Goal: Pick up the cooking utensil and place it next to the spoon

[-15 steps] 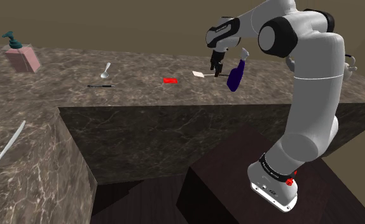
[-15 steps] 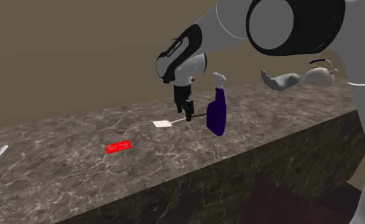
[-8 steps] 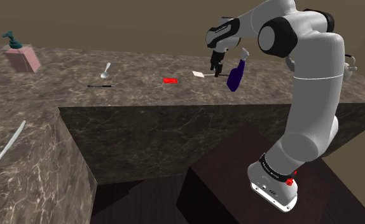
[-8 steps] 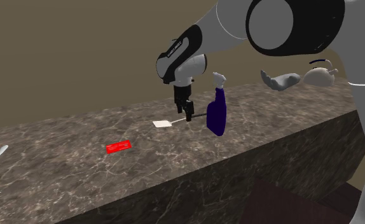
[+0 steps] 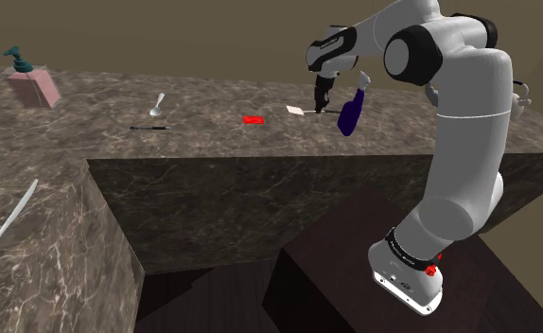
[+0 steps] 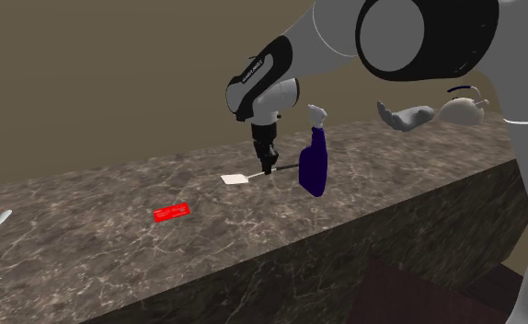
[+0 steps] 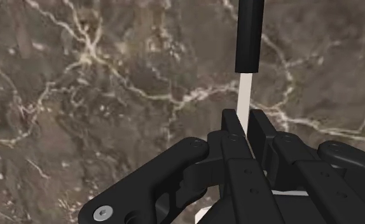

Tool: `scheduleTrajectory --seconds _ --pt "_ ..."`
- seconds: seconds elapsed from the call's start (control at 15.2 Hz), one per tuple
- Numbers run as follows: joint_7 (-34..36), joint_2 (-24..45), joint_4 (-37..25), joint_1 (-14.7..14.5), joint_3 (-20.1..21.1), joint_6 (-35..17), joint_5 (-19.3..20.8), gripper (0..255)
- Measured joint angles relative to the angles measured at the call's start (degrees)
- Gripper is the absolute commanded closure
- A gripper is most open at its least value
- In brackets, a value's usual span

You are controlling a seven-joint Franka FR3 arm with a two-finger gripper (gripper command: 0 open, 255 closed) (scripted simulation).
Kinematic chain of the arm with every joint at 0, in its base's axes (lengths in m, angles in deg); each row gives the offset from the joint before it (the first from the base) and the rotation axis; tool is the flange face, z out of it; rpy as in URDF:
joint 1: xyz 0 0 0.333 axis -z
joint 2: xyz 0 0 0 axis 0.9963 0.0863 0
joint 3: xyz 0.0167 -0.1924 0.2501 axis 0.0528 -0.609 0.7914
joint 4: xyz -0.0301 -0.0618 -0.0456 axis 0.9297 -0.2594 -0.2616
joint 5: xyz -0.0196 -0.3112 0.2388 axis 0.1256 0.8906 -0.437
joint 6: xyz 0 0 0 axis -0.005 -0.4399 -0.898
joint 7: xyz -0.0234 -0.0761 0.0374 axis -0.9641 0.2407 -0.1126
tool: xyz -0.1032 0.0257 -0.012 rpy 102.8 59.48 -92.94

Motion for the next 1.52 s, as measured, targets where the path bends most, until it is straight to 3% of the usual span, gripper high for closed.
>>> scheduleTrajectory --seconds 1.25,1.52 --pt "0.93 -4.82 -5.33 -0.65 -1.32 9.77 2.26 255" --pt "4.74 -6.16 -4.04 -3.70 -0.58 9.80 3.10 255"
